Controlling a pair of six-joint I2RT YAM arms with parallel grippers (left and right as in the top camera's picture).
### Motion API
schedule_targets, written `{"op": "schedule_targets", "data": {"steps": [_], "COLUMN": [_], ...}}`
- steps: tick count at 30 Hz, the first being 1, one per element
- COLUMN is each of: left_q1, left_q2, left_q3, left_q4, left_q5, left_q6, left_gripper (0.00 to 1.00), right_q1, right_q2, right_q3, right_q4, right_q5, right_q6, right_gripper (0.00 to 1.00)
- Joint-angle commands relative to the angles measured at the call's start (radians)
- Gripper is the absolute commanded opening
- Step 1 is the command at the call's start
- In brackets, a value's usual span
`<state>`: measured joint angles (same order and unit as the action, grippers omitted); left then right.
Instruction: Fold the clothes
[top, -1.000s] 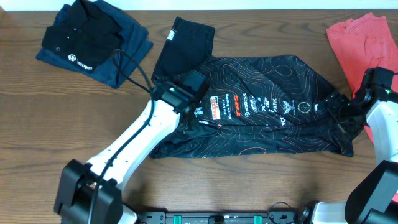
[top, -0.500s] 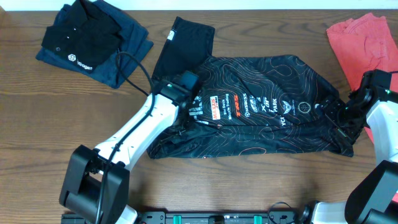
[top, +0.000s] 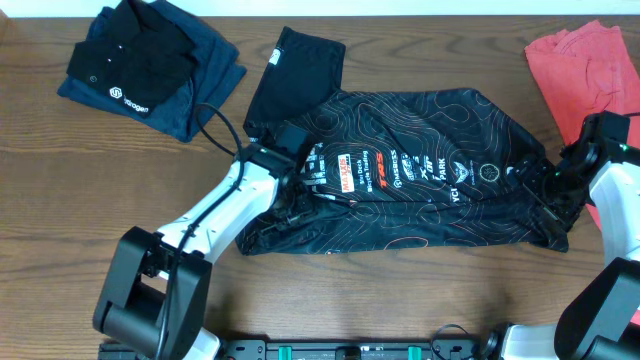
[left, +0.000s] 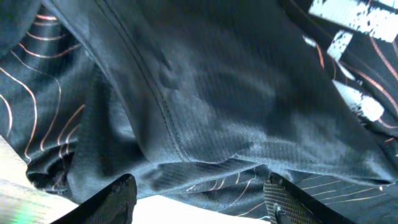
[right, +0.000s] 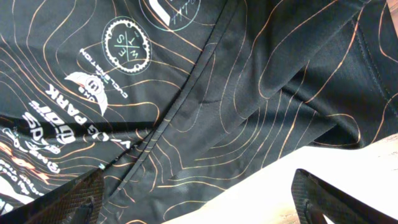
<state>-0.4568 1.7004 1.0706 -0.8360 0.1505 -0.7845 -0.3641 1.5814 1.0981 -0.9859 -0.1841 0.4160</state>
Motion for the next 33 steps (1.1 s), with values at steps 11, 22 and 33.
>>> {"op": "schedule_targets", "data": {"steps": [11,22,33], "left_q1": [0.099,0.098,0.098], "left_q2": [0.006,0.021,0.05], "left_q3": [-0.056,-0.057,-0.058], "left_q4": [0.052,0.079,0.092], "left_q5": [0.06,0.075,0.078], "left_q6": [0.071,0.081,0.081], "left_gripper": [0.67,0.66,0.58], "right_q1": [0.011,0.011,0.011], "right_q2": [0.006,0.006,0.006], "right_q3": [-0.002,-0.002,-0.002], "right_q4": [0.012,0.013,0.007], "right_q5": [-0.008,-0.012,-0.011], "right_q6": [-0.001,0.002,0.002], "right_gripper": [0.94,0.94,0.93]}}
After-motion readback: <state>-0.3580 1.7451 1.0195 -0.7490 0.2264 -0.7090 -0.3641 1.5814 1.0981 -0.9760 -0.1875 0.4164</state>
